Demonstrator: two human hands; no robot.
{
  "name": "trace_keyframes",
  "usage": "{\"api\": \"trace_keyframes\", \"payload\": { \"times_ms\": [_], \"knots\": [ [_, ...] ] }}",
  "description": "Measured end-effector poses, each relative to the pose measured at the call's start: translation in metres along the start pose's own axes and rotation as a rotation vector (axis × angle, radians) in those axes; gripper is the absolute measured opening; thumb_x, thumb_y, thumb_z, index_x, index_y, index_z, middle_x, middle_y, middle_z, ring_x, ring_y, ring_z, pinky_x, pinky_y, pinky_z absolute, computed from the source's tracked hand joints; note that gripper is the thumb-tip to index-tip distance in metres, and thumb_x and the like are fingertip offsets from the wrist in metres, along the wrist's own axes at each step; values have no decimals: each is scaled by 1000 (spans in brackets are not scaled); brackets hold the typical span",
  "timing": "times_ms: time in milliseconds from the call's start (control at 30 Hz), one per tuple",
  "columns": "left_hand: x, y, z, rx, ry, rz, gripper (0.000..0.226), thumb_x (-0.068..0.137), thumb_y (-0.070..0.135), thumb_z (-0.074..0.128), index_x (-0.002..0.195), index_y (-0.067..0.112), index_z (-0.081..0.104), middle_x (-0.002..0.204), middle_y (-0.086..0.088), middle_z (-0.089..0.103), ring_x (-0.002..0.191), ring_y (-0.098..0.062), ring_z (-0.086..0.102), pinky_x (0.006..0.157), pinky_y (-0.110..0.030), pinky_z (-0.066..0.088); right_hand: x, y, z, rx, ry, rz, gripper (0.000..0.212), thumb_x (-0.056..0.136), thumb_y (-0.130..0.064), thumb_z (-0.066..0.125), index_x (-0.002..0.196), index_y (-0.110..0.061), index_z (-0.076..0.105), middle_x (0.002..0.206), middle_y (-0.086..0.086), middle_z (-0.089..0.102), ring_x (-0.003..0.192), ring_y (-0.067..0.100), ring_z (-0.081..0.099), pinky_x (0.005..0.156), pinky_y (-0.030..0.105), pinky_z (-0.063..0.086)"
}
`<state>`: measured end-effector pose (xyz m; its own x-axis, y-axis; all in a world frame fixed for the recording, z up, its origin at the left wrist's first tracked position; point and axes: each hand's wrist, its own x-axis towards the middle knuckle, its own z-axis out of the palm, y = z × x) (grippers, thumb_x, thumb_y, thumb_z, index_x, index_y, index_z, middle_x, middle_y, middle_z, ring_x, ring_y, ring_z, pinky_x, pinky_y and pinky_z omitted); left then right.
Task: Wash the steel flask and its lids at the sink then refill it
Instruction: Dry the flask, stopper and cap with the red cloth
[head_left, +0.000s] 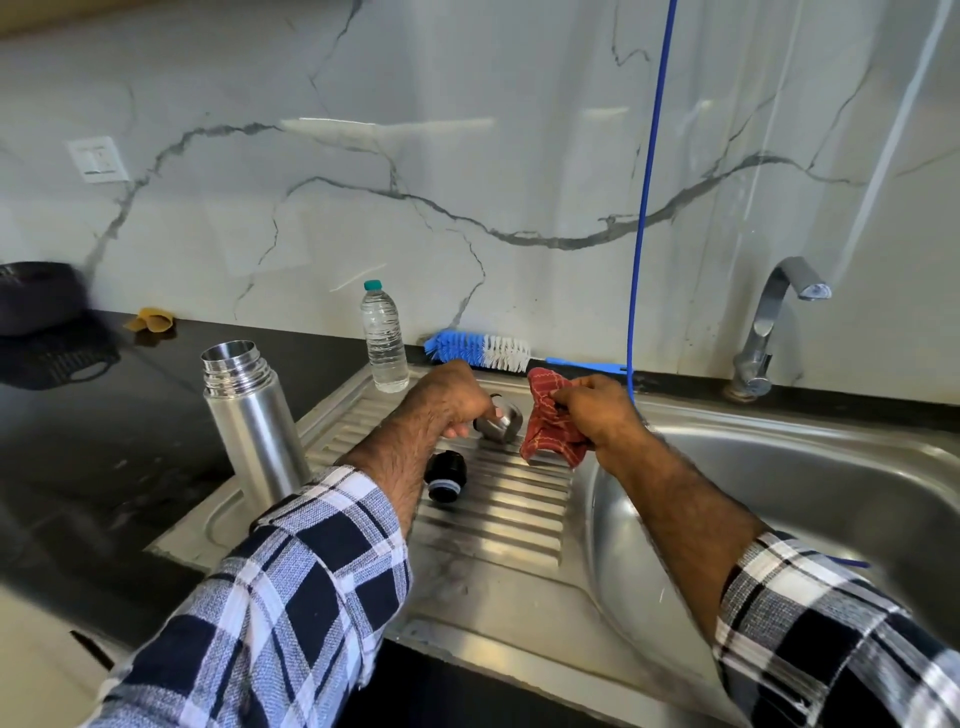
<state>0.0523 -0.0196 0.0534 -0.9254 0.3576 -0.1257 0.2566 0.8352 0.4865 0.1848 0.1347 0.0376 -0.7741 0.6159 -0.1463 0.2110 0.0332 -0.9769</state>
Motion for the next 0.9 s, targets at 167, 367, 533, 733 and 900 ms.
{"api": "trace_keyframes", "payload": {
  "times_ms": [167, 367, 533, 733, 900],
  "knots": [
    [-9, 0, -7, 128, 125, 28, 52, 79, 58, 86, 101, 15, 64, 87, -2, 74, 77, -20, 75, 69, -38, 65, -8, -3, -5, -9, 3, 0, 17, 102, -26, 69, 115, -17, 64, 103, 8, 76, 88, 23, 75, 63, 32, 55],
    [-44, 23, 6, -47, 166, 249, 8, 101, 24, 67, 104, 17, 68, 108, -5, 71, 88, -24, 71, 74, -35, 60, -23, 2, -32, 92, 39, -11, 12, 98, -18, 71, 107, -11, 70, 96, 12, 79, 82, 28, 76, 75, 41, 63],
    [-84, 54, 54, -712, -151, 271, 25, 101, 13, 69, 124, 23, 67, 109, -6, 78, 92, -27, 78, 82, -48, 65, -53, 11, -85, 405, -142, -8, 28, 96, -9, 59, 119, 1, 71, 99, 22, 75, 76, 28, 73, 62, 32, 60],
    [-122, 90, 99, -916, -332, 458, 35, 89, 6, 84, 120, 18, 76, 115, -13, 78, 100, -23, 74, 91, -50, 63, -98, 31, -159, 422, -256, 59, 49, 106, -29, 55, 131, 12, 66, 124, 31, 71, 104, 37, 73, 107, 48, 55],
    [-141, 133, 111, -923, -240, 414, 17, 91, 26, 85, 94, 10, 79, 83, -6, 77, 72, -19, 69, 69, -34, 59, -128, 41, -205, 349, -310, -35, 85, 99, -78, 32, 136, -12, 71, 131, 20, 72, 125, 37, 68, 111, 52, 49]
  ]
}}
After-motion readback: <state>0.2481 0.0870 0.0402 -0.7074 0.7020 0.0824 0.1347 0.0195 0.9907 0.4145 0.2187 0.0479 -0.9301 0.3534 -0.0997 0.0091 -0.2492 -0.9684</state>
